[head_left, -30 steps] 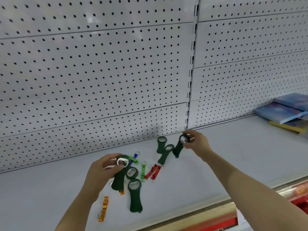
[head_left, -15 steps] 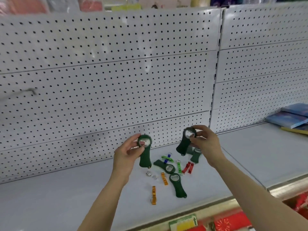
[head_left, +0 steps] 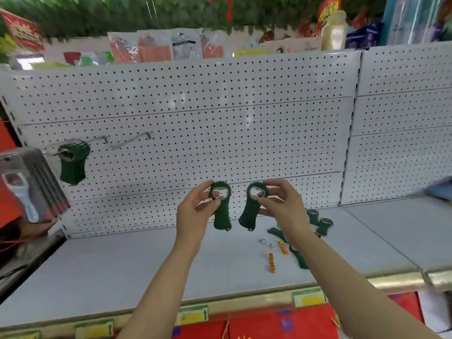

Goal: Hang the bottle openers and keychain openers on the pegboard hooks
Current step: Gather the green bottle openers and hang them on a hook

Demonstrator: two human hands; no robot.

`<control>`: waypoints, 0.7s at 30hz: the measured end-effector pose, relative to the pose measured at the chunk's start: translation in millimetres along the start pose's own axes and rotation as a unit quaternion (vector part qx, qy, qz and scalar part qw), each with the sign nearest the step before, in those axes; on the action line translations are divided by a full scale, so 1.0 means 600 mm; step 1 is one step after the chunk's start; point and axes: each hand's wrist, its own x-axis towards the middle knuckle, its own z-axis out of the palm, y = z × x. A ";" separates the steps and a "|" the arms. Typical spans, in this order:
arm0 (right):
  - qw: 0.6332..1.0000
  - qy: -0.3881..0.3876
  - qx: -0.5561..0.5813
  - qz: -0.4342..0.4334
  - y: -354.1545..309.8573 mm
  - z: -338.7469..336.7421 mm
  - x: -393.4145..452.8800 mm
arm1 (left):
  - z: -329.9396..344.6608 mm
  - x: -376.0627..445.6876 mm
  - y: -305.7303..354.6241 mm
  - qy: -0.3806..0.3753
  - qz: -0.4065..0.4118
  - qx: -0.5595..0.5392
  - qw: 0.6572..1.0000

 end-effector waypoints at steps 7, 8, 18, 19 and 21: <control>0.998 -0.050 0.024 -0.033 -0.052 0.105 -0.079 | -0.109 -0.054 0.067 0.031 0.026 -0.001 0.999; 0.997 -0.055 0.028 -0.039 -0.060 0.121 -0.085 | -0.126 -0.057 0.078 0.034 0.031 -0.003 0.999; 0.993 -0.074 0.042 -0.088 -0.104 0.293 -0.108 | -0.284 -0.023 0.132 0.055 0.072 -0.012 0.996; 0.993 -0.070 0.044 -0.090 -0.105 0.312 -0.108 | -0.301 -0.016 0.135 0.052 0.074 -0.011 0.996; 0.992 -0.067 0.047 -0.094 -0.106 0.352 -0.108 | -0.340 -0.001 0.140 0.051 0.076 -0.005 0.996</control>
